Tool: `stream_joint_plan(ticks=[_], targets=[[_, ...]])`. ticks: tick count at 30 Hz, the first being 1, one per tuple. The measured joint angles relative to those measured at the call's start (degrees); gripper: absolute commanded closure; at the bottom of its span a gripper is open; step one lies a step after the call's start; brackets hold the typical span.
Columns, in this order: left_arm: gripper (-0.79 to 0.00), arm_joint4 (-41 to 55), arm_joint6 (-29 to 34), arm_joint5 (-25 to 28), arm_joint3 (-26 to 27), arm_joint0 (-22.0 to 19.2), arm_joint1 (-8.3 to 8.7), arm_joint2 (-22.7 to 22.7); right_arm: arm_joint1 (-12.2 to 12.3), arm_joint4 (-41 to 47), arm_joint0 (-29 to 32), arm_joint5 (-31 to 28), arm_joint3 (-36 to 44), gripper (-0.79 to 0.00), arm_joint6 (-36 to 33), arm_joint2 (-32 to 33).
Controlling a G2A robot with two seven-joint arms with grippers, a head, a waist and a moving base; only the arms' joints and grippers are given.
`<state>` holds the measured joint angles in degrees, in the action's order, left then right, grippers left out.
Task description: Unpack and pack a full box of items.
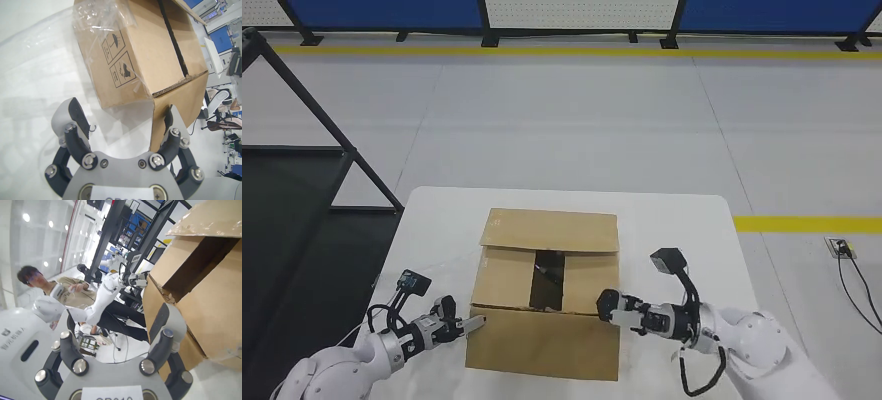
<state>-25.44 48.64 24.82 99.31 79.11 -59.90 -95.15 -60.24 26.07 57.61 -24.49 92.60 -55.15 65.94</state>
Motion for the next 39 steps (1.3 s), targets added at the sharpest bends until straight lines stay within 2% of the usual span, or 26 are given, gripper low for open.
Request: stream_joint_plan(ticks=[3,14,20,26,33,39], targets=[[-0.785,0.00,0.00,0.00,0.00,0.00,0.00,0.00,-0.61,6.38,-3.23,3.81,-3.55,-0.785,-3.01,-1.50],[-0.785,0.00,0.00,0.00,0.00,0.00,0.00,0.00,-0.84,6.43,-4.11,5.42,-4.66,-0.785,-0.95,-2.03],[-0.785,0.00,0.00,0.00,0.00,0.00,0.00,0.00,-2.04,3.34,-6.74,14.10,-6.15,-0.785,10.94,-4.57],[-0.785,0.00,0.00,0.00,0.00,0.00,0.00,0.00,-2.73,0.71,-10.55,19.33,-9.70,-0.785,11.66,-6.15],[-0.785,0.00,0.00,0.00,0.00,0.00,0.00,0.00,-3.89,0.24,-12.76,19.26,-12.12,-0.785,16.62,-7.36],[-0.785,0.00,0.00,0.00,0.00,0.00,0.00,0.00,-5.63,3.53,-15.67,15.59,-15.16,-0.785,22.56,-8.44]])
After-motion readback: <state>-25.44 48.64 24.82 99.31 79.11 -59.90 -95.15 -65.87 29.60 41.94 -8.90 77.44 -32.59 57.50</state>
